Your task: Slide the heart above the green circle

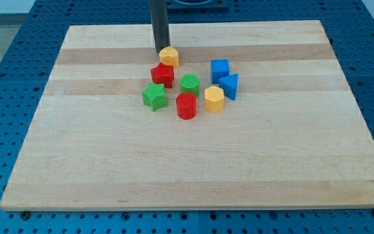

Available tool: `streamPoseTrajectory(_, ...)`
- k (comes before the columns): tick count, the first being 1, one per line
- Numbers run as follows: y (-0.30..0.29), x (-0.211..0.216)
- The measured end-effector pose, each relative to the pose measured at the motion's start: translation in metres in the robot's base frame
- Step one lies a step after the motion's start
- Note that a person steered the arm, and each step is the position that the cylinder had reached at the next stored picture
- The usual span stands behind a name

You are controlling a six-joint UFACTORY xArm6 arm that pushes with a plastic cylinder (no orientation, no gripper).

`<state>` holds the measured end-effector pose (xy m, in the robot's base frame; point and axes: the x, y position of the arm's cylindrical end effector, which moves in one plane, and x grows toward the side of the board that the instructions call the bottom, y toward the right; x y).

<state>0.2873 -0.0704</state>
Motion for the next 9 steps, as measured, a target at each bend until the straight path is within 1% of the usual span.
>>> streamPoseTrajectory(2,-0.03,0.017)
streamPoseTrajectory(3,-0.033,0.026)
streamPoseTrajectory(4,-0.031,0.026)
streamPoseTrajectory(9,0.033,0.026)
